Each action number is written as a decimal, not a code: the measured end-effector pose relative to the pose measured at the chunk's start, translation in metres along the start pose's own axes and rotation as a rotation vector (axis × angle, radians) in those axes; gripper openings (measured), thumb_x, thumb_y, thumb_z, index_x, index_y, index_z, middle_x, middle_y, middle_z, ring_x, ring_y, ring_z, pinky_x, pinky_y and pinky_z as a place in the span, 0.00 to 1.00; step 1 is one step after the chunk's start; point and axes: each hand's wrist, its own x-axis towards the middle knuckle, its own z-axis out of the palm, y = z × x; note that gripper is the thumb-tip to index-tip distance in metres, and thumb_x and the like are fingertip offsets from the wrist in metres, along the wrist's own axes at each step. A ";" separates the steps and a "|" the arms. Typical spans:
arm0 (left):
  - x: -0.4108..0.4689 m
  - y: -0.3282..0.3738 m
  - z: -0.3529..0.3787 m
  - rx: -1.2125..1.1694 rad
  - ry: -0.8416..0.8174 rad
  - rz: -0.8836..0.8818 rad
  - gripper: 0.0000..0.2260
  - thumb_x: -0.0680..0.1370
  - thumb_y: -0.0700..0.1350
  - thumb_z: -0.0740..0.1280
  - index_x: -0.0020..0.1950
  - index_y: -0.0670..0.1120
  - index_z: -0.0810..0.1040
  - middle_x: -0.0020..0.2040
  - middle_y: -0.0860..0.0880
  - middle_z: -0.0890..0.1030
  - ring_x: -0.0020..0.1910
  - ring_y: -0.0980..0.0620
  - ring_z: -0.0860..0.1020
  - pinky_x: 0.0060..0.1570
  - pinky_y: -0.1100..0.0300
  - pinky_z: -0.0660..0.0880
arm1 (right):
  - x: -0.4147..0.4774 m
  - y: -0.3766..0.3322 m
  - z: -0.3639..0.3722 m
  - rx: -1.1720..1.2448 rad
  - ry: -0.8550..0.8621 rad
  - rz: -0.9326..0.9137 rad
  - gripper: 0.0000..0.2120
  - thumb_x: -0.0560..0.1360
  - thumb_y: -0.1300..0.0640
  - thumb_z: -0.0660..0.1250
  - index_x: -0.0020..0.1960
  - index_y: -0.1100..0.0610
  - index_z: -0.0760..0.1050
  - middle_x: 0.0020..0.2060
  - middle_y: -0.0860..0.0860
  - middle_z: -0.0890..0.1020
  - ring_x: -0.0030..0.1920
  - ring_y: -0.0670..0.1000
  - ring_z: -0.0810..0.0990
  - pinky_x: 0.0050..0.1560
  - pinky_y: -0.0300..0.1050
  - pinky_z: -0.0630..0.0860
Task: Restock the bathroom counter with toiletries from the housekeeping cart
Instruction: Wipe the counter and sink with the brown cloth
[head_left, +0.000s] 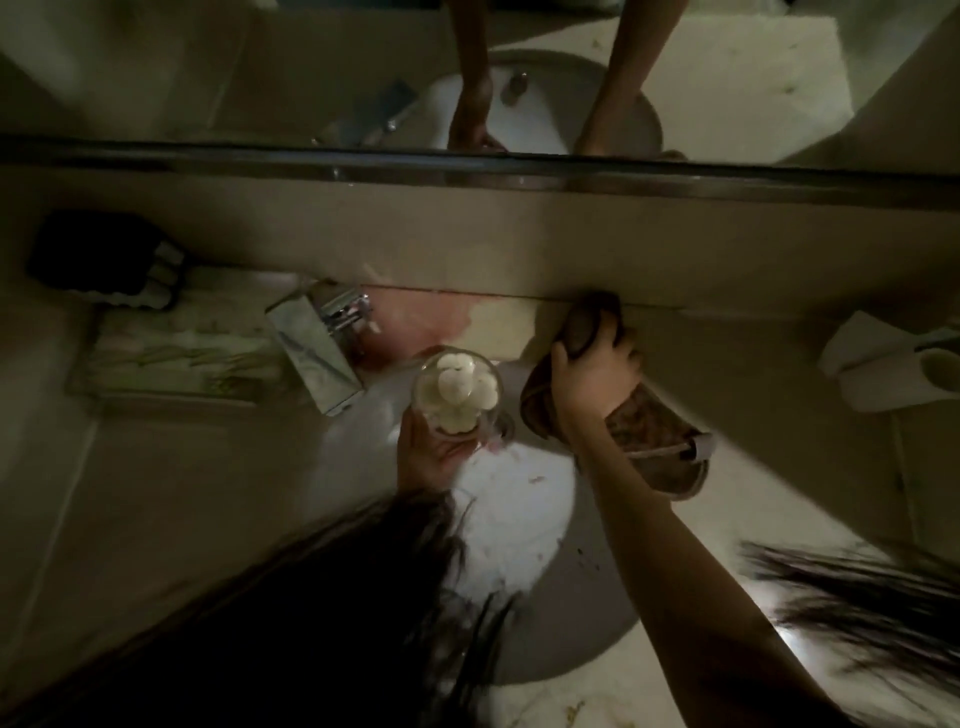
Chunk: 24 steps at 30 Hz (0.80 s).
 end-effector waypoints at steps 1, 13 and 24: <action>0.001 -0.001 -0.011 0.017 0.055 0.023 0.20 0.84 0.49 0.54 0.75 0.43 0.62 0.67 0.39 0.72 0.53 0.46 0.79 0.46 0.53 0.81 | -0.006 -0.006 0.004 0.000 -0.011 -0.046 0.32 0.72 0.45 0.68 0.71 0.55 0.64 0.63 0.62 0.71 0.59 0.64 0.71 0.56 0.55 0.68; -0.029 0.008 -0.075 -0.177 0.172 0.035 0.15 0.82 0.47 0.59 0.69 0.48 0.71 0.64 0.41 0.76 0.56 0.40 0.80 0.38 0.56 0.81 | -0.040 -0.097 0.052 0.021 -0.255 -0.456 0.31 0.71 0.49 0.69 0.72 0.52 0.65 0.64 0.58 0.69 0.60 0.63 0.69 0.55 0.54 0.69; -0.036 -0.006 -0.091 -0.217 0.142 0.027 0.13 0.83 0.47 0.57 0.66 0.52 0.71 0.60 0.45 0.79 0.55 0.41 0.80 0.43 0.53 0.82 | -0.033 -0.128 0.031 0.427 -0.140 -0.745 0.30 0.69 0.51 0.72 0.69 0.55 0.68 0.63 0.54 0.76 0.61 0.54 0.73 0.62 0.50 0.70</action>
